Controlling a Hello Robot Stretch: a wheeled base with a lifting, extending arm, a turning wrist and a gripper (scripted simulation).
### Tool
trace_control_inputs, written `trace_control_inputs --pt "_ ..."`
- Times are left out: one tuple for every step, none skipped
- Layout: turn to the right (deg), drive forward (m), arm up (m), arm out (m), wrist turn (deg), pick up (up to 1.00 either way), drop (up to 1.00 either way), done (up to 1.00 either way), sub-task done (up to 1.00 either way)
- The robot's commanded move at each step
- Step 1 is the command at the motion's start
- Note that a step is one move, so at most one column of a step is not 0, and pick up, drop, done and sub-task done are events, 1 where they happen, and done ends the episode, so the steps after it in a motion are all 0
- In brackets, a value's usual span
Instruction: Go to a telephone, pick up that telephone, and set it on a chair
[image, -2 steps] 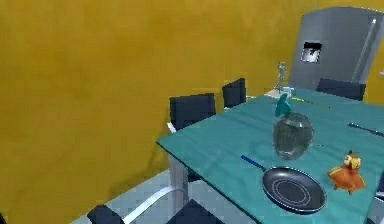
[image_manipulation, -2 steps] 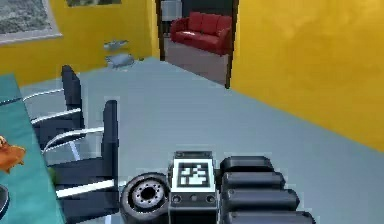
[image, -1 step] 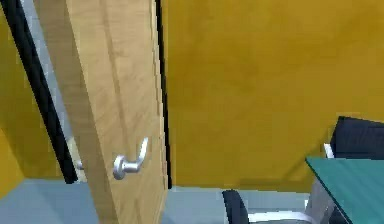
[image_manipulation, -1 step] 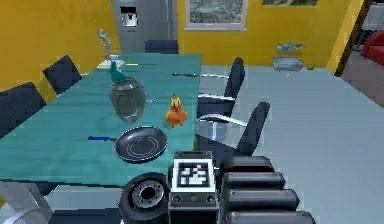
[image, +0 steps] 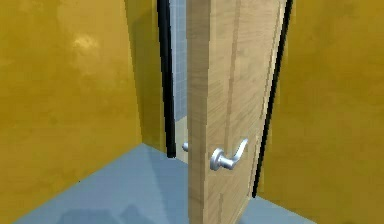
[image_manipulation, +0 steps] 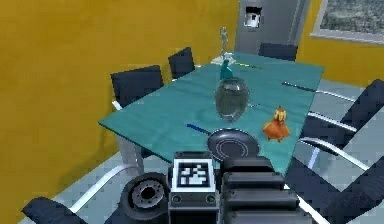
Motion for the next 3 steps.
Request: trace_control_inputs --pt "0.0 0.00 0.00 0.36 0.0 0.00 0.00 0.00 0.00" --pt "0.0 0.00 0.00 0.00 45.0 0.00 0.00 0.00 0.00" --pt "0.0 0.00 0.00 0.00 42.0 0.00 0.00 0.00 0.00"
